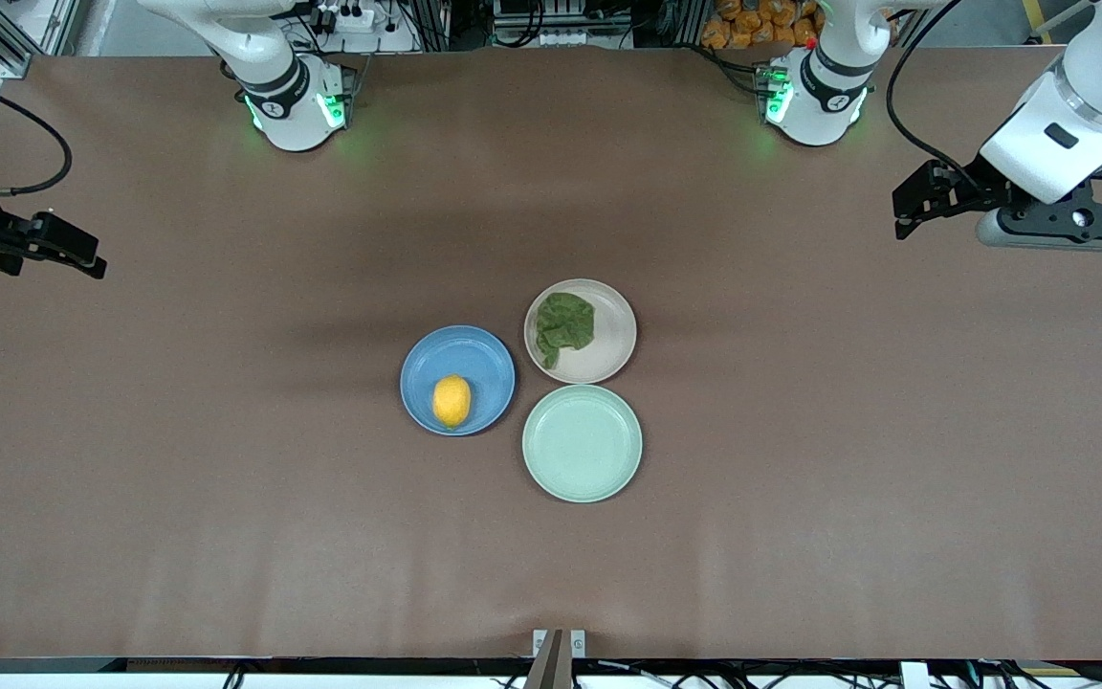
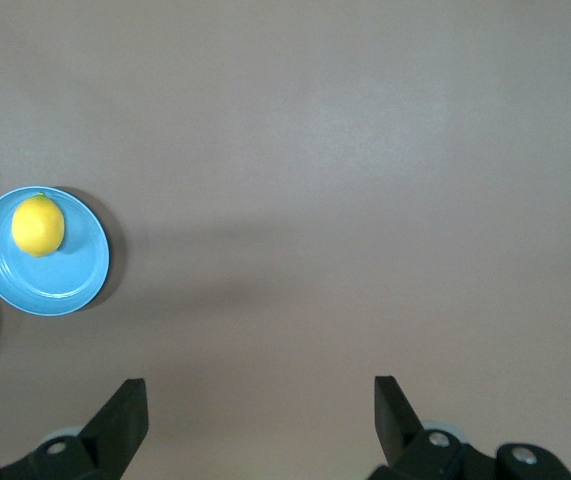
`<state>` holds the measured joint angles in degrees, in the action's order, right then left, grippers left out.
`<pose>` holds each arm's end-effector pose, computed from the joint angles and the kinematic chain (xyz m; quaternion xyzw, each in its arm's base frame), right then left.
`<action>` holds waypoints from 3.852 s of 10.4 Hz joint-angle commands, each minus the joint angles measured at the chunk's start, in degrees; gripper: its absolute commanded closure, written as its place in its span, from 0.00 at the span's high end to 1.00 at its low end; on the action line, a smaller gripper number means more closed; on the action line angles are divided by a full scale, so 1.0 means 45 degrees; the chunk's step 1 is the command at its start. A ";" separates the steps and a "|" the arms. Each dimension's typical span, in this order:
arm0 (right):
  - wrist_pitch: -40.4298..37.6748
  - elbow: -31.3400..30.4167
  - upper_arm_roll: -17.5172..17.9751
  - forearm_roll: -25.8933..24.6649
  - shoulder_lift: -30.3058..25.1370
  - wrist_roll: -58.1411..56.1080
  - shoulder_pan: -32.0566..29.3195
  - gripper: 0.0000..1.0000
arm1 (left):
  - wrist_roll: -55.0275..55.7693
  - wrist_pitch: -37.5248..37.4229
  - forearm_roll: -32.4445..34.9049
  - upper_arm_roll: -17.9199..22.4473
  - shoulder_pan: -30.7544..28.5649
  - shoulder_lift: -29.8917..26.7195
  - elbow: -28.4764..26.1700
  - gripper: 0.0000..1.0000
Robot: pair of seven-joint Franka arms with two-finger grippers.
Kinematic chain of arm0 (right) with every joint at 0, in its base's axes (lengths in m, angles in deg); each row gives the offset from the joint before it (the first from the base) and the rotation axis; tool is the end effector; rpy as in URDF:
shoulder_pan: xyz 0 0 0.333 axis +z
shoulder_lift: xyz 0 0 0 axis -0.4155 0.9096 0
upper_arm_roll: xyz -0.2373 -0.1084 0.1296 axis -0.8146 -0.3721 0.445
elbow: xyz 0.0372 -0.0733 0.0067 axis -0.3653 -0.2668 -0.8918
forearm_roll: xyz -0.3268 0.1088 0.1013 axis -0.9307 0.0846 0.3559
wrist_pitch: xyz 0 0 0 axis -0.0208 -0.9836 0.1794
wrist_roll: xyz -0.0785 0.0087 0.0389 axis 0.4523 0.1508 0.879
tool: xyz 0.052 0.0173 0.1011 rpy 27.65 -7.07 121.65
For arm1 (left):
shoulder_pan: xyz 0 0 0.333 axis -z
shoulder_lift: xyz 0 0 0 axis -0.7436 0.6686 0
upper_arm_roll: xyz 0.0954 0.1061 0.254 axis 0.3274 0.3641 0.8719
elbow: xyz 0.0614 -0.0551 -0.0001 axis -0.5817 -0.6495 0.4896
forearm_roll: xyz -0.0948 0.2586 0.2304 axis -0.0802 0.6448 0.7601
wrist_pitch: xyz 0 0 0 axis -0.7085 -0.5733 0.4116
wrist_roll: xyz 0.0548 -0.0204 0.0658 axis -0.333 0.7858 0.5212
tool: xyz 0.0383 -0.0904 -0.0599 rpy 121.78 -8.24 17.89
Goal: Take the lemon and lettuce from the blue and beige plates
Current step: 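Move the left gripper toward the beige plate with lettuce, then lower the left gripper onto the lettuce while the right gripper approaches the lemon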
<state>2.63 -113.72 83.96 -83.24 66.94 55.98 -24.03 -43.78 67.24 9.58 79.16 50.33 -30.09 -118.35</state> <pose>0.5314 -0.0018 0.5873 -0.9994 0.0291 0.0191 0.0030 0.5013 -0.1168 0.6048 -0.9989 0.0464 -0.0060 0.0001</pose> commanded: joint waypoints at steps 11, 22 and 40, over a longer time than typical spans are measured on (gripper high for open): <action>-0.0267 0.0102 0.0126 -0.0450 -0.0162 -0.0051 -0.0096 1.00 | -0.0172 0.0111 0.0023 -0.0074 0.0056 0.1029 0.0080 1.00; -0.0444 0.0200 0.0048 -0.0432 -0.0162 -0.0774 -0.0213 1.00 | 0.0994 0.2825 -0.0721 -0.0289 0.2046 0.3685 -0.0154 1.00; 0.3930 0.0063 0.0126 -0.0412 0.4365 0.3431 0.4255 1.00 | 1.0978 0.7786 0.0841 -0.0172 0.7594 0.9174 -0.0037 1.00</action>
<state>20.27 -114.29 84.78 -85.04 84.57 65.89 -7.31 3.13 100.72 11.49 77.76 83.15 9.75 -119.49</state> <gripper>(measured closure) 0.000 0.000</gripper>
